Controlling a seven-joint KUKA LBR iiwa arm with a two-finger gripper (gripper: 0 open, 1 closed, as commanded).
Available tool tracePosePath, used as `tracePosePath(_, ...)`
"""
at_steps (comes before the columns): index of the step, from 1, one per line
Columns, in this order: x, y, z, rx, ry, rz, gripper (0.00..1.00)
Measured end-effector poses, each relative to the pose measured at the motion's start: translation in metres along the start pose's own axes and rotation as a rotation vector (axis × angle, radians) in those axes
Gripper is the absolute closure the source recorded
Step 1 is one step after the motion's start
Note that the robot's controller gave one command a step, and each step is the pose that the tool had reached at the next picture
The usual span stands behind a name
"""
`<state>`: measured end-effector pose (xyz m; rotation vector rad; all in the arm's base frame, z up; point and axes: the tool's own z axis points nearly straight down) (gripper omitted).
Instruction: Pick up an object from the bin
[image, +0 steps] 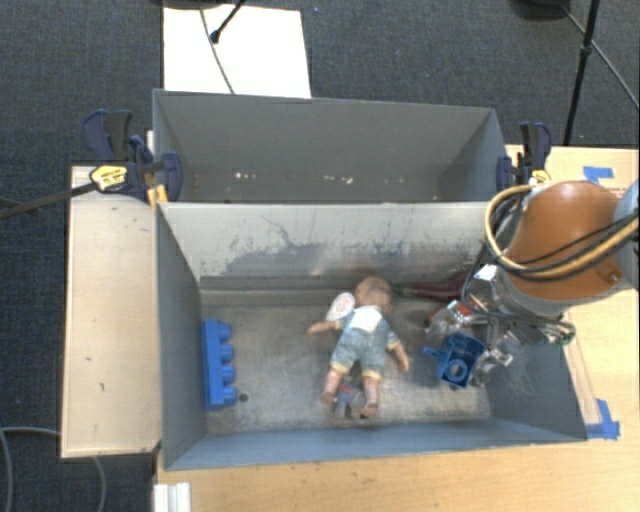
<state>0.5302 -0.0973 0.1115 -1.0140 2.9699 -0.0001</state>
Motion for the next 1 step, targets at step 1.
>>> tracePosePath(1, 0.0002, 0.0006, -0.0107, -0.003, 0.002, 0.001, 1.00)
